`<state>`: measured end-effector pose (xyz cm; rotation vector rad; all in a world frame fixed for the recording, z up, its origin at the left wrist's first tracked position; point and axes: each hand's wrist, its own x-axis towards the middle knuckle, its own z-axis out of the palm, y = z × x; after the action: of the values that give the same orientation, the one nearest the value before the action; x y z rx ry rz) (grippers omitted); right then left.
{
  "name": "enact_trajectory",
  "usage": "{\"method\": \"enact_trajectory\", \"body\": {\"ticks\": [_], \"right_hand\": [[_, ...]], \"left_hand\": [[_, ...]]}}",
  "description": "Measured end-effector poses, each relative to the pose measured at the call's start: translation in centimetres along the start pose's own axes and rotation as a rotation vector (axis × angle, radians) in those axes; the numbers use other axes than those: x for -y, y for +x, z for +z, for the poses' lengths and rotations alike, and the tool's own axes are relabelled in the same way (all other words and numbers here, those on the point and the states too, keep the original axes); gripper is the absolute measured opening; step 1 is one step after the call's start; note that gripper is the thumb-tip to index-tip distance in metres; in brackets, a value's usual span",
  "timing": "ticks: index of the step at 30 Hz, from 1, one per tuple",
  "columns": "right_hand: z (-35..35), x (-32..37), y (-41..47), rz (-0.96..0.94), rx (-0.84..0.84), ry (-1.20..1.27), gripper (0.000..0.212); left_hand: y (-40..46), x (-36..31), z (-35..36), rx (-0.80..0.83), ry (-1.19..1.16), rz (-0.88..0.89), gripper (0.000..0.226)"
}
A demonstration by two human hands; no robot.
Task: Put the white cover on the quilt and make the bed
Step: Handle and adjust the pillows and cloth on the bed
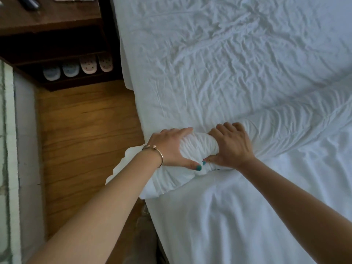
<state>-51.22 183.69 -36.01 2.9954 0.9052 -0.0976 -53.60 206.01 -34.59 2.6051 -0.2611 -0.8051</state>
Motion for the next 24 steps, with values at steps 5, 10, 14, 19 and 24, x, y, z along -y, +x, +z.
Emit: {"method": "enact_trajectory", "body": {"ticks": [5,10,14,19,24], "right_hand": [[1.0,1.4,-1.8,0.069,-0.231,0.003,0.056],[1.8,3.8,-6.0,0.163,-0.420,-0.032,0.043],[0.7,4.0,-7.1,0.104,-0.291,-0.065,0.057],[-6.0,-1.3,-1.9,-0.095,0.506,-0.042,0.101],[-4.0,-0.5,-0.1,-0.057,0.664,-0.044,0.112]], "left_hand": [[0.1,-0.5,2.5,-0.169,0.061,0.027,0.097],[-2.7,-0.9,7.9,-0.627,0.149,0.192,0.075],[-3.8,-1.2,11.2,-0.819,0.175,0.209,0.074],[-3.6,-1.8,11.8,-0.882,0.186,0.213,0.076],[-4.0,-2.2,12.4,-0.901,0.210,0.175,0.078]]}}
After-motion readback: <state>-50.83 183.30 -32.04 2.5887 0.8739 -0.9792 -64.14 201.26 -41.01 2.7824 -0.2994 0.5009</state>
